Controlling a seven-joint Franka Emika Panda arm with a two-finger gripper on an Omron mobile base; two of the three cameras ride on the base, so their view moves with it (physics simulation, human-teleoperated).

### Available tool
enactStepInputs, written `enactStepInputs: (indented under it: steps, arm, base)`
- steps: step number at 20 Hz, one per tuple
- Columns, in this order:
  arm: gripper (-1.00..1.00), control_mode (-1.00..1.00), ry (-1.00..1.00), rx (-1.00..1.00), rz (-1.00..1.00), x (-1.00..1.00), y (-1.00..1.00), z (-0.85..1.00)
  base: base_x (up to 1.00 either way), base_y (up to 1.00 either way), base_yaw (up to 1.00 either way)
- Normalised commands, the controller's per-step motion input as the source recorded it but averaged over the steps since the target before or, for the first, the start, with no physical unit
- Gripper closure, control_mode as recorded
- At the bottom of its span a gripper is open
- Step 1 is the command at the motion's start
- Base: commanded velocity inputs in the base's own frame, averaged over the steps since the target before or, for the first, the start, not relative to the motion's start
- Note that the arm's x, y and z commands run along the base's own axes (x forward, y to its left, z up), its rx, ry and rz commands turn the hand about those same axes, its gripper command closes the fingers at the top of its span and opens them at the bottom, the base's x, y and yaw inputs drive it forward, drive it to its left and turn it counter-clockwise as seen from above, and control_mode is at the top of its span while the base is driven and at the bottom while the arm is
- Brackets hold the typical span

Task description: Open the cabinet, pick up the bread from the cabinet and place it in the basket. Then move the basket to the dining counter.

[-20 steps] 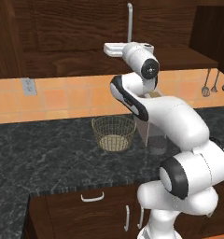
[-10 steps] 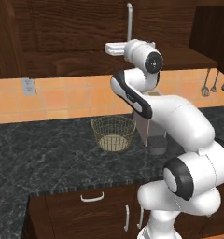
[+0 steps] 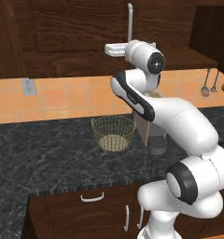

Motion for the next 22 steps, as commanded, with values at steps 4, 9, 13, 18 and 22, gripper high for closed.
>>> enactStepInputs:
  steps: [4, 9, 13, 18, 22]
  arm:
    - [1.00, -1.00, 0.00, 0.00, 0.01, -0.64, 0.85, 0.01]
    - [1.00, -1.00, 0.00, 0.00, 0.00, -0.67, 1.00, 0.00]
    - [1.00, -1.00, 0.00, 0.00, 0.00, -0.66, 0.95, 0.03]
    - [1.00, -1.00, 0.02, 0.00, 0.00, -0.49, 0.79, 0.01]
    - [1.00, -1.00, 0.03, 0.00, 0.00, -0.53, 0.71, 0.01]
  base:
    - [0.00, 0.00, 0.00]
    - [0.00, 0.00, 0.00]
    - [0.00, 0.00, 0.00]
    - [0.00, 0.00, 0.00]
    - [0.00, 0.00, 0.00]
